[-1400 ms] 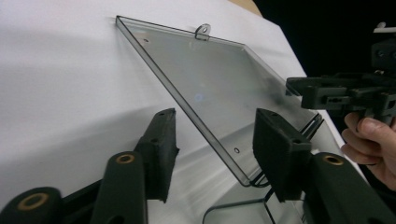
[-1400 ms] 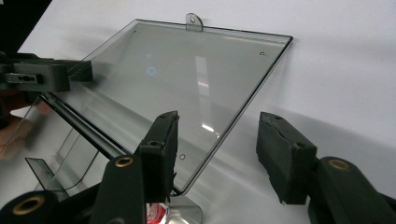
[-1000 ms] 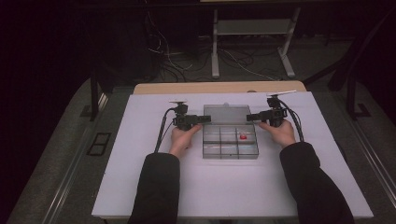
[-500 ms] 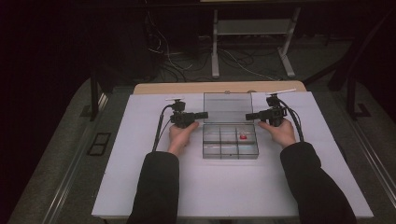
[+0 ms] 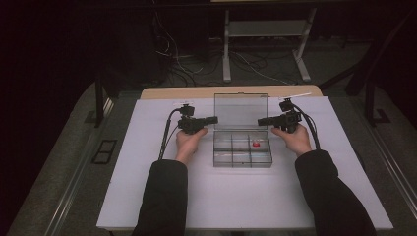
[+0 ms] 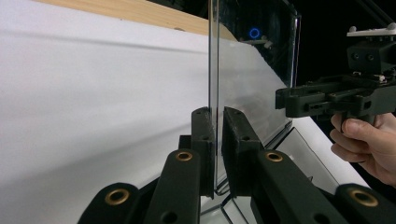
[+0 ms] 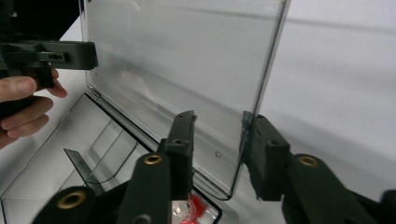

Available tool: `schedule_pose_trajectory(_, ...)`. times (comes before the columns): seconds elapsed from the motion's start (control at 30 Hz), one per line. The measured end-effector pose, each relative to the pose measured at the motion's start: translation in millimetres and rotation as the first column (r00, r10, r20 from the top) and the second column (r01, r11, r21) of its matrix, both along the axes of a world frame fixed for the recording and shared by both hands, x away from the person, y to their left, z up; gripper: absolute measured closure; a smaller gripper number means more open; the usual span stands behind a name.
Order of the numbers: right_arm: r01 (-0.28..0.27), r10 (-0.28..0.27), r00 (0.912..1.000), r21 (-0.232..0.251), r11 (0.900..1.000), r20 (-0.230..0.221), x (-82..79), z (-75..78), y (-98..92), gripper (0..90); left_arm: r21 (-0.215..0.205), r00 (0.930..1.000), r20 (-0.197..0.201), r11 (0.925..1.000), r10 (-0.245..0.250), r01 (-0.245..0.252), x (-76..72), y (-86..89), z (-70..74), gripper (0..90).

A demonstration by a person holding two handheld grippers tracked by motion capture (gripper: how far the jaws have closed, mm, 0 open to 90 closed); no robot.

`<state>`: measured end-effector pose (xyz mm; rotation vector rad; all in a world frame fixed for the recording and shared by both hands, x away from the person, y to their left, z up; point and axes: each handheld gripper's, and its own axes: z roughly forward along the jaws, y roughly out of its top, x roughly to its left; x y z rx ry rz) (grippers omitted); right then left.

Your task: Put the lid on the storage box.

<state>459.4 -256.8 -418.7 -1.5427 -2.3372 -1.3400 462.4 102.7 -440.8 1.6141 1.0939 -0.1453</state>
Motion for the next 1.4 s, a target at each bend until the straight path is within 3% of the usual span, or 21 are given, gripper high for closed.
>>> schedule_pose_trajectory(0.33, -0.013, 0.013, 0.9998, 0.005, 1.000, 0.016, -1.6, -0.6, -3.6, 69.6, -0.008, 1.0000, 0.009, 1.0000, -0.003, 0.004, 0.2, -1.1, 0.1, 78.6)
schedule_pose_trajectory(0.57, -0.018, 0.017, 0.9993, 0.016, 1.000, 0.034, -4.0, -2.1, -5.9, 70.8, -0.042, 0.9988, 0.043, 0.9989, 0.022, -0.020, 2.3, -0.9, 3.4, 74.5)
schedule_pose_trajectory(0.77, -0.028, 0.027, 0.9987, 0.010, 1.000, 0.042, -4.7, -1.4, -6.2, 71.1, -0.072, 0.9980, 0.049, 0.9968, 0.040, -0.036, 8.9, -2.3, 8.4, 74.5)
schedule_pose_trajectory(1.0, -0.038, 0.038, 0.9976, 0.000, 0.999, 0.058, -4.5, -0.7, -5.8, 71.0, -0.069, 0.9950, 0.083, 0.9963, 0.056, -0.050, 13.6, -3.6, 14.8, 75.2)
schedule_pose_trajectory(1.4, -0.050, 0.051, 0.9953, -0.009, 0.999, 0.083, -3.7, -0.2, -4.8, 70.9, -0.041, 0.9943, 0.097, 0.9983, 0.045, -0.042, 10.1, -0.9, 19.6, 81.6)
